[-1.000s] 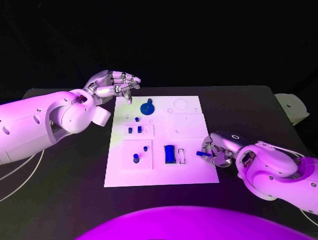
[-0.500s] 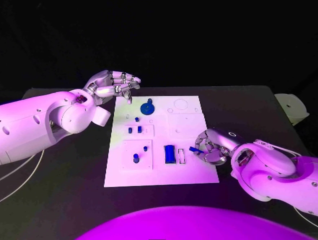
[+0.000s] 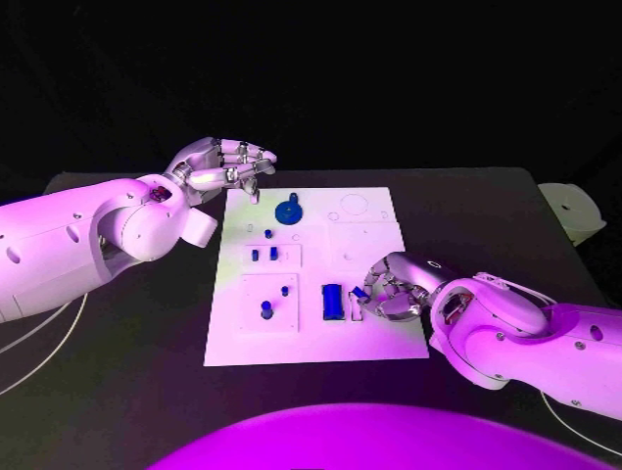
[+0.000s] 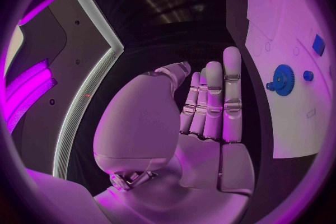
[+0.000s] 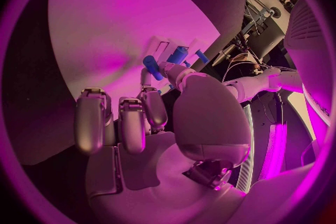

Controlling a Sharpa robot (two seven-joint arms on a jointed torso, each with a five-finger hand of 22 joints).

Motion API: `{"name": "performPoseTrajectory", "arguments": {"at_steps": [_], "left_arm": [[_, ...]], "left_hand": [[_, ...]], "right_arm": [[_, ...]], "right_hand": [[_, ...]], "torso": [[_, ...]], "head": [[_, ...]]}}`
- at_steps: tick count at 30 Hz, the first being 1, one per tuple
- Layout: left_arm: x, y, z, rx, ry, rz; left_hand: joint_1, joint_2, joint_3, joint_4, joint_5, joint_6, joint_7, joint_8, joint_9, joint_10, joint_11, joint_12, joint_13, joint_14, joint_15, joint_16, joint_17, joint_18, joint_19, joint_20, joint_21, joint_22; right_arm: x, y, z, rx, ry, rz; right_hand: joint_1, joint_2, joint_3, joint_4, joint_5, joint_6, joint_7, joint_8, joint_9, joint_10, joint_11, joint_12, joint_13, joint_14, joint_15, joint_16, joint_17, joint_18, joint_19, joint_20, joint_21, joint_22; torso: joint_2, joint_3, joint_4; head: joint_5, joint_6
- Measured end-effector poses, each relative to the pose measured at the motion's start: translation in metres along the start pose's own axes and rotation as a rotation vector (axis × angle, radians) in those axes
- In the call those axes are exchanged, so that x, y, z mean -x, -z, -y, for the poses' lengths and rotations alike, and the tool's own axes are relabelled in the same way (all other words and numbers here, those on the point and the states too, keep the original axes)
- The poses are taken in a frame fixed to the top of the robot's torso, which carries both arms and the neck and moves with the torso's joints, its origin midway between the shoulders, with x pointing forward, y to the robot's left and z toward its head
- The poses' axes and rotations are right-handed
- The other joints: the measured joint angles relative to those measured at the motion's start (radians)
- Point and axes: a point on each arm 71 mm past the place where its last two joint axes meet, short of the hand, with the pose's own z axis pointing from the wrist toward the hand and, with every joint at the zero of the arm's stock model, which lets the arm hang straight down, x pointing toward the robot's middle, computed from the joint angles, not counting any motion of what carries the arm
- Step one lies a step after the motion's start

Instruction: Assemble the parts on the task board

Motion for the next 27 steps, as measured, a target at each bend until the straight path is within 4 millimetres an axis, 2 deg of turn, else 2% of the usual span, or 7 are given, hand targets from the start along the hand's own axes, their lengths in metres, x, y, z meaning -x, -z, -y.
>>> {"name": "performPoseTrajectory", "arguments": {"at_steps": [8, 10, 14, 20, 27], "left_arm": [[-0.0006, -0.0004, 0.0000, 0.000, 0.000, -0.001], [-0.0007, -0.0005, 0.0000, 0.000, 0.000, -0.002], [-0.0009, -0.0006, 0.0000, 0.000, 0.001, -0.002], [-0.0008, -0.0006, 0.0000, 0.000, 0.000, -0.002], [-0.0008, -0.0006, 0.0000, 0.000, 0.000, -0.002]], "left_hand": [[0.000, 0.000, 0.000, 0.000, 0.000, 0.000, 0.000, 0.000, 0.000, 0.000, 0.000, 0.000, 0.000, 0.000, 0.000, 0.000, 0.000, 0.000, 0.000, 0.000, 0.000, 0.000], [0.000, 0.000, 0.000, 0.000, 0.000, 0.000, 0.000, 0.000, 0.000, 0.000, 0.000, 0.000, 0.000, 0.000, 0.000, 0.000, 0.000, 0.000, 0.000, 0.000, 0.000, 0.000], [0.000, 0.000, 0.000, 0.000, 0.000, 0.000, 0.000, 0.000, 0.000, 0.000, 0.000, 0.000, 0.000, 0.000, 0.000, 0.000, 0.000, 0.000, 0.000, 0.000, 0.000, 0.000], [0.000, 0.000, 0.003, -0.003, 0.000, 0.000, 0.000, 0.000, 0.001, 0.000, 0.000, 0.004, 0.000, 0.000, 0.000, 0.000, 0.000, 0.000, 0.000, 0.000, 0.000, 0.000], [0.000, 0.000, 0.004, -0.004, 0.000, 0.000, 0.000, 0.000, 0.002, 0.000, 0.000, 0.004, 0.001, 0.000, 0.000, 0.000, 0.000, 0.000, 0.000, 0.000, 0.000, 0.000]], "right_arm": [[-0.0059, -0.0035, -0.0027, -0.007, -0.022, -0.035], [-0.0066, -0.0039, -0.0029, -0.009, -0.024, -0.040], [-0.0072, -0.0047, -0.0018, -0.015, -0.025, -0.047], [-0.0076, -0.0055, -0.0003, -0.022, -0.022, -0.053], [-0.0086, -0.0068, 0.0002, -0.026, -0.015, -0.066]], "right_hand": [[-0.026, 0.008, -0.012, 0.012, 0.006, 0.008, 0.003, 0.011, 0.008, 0.003, -0.003, 0.009, 0.001, -0.004, -0.004, 0.006, 0.000, 0.000, 0.000, 0.000, 0.012, 0.000], [-0.032, 0.002, -0.016, 0.017, 0.006, 0.018, -0.004, 0.012, 0.008, 0.003, -0.003, 0.013, 0.001, -0.004, -0.004, 0.006, 0.000, 0.000, 0.000, 0.000, 0.012, 0.000], [-0.041, 0.012, -0.020, 0.021, 0.006, 0.021, -0.006, 0.020, 0.011, 0.011, -0.005, 0.026, 0.001, -0.004, -0.004, 0.006, 0.000, 0.000, 0.004, -0.004, 0.016, 0.000], [-0.045, 0.008, -0.020, 0.021, 0.006, 0.029, -0.014, 0.024, 0.015, 0.014, -0.007, 0.033, 0.001, 0.000, -0.007, 0.006, 0.000, 0.000, 0.004, -0.004, 0.016, 0.000], [-0.056, 0.016, -0.026, 0.026, 0.005, 0.039, -0.024, 0.027, 0.021, 0.018, -0.011, 0.039, 0.001, -0.004, -0.011, 0.006, 0.000, 0.000, 0.000, -0.008, 0.020, 0.000]], "torso": [[0.000, 0.0005, -0.0009], [0.000, 0.0005, -0.0008], [0.000, 0.0004, -0.0006], [-0.001, 0.0000, -0.0008], [-0.001, -0.0001, -0.0007]], "head": [[0.001, 0.000], [0.001, 0.000], [0.002, 0.000], [0.002, 0.000], [0.000, 0.000]]}}
